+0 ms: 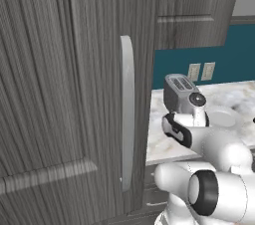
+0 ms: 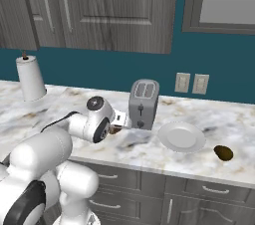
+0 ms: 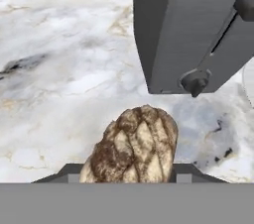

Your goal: Pick the avocado and bread from the counter and place them on the plate. Then pick the jam from the cabinet and place it next to the plate. Lastly close the cabinet door.

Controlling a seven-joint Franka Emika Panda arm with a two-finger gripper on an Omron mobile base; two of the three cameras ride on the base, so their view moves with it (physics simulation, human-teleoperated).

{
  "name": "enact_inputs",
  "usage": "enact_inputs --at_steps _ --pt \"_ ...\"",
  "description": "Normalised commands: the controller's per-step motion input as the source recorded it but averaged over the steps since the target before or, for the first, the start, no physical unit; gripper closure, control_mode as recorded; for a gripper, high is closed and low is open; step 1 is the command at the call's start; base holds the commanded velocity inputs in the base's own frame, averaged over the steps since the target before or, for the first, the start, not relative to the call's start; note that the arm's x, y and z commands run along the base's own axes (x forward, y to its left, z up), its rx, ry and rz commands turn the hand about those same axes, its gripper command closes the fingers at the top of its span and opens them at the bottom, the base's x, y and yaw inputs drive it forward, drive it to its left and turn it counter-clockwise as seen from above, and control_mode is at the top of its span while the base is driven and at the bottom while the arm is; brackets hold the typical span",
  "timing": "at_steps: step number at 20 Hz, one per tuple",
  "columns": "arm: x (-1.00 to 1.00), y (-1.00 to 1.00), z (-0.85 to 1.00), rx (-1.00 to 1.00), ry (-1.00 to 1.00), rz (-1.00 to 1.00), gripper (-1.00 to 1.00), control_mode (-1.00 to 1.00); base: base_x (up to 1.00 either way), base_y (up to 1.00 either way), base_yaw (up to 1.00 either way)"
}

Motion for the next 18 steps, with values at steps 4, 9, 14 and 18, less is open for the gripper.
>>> enact_inputs --at_steps 4,9,14,18 --pt "-0.39 -0.56 0.04 -0.01 -0.05 -0.06 1.00 -1.00 0.00 0.00 0.00" --pt "-0.24 -0.67 0.11 -0.04 -0.07 -0.07 1.00 -1.00 0.00 0.00 0.00" --pt "0.00 -0.73 0.06 -0.07 -0.09 -0.05 1.00 -1.00 0.00 0.00 0.00" --pt "-0.11 -0.73 0.33 -0.04 -0.10 -0.07 1.00 -1.00 0.00 0.00 0.00"
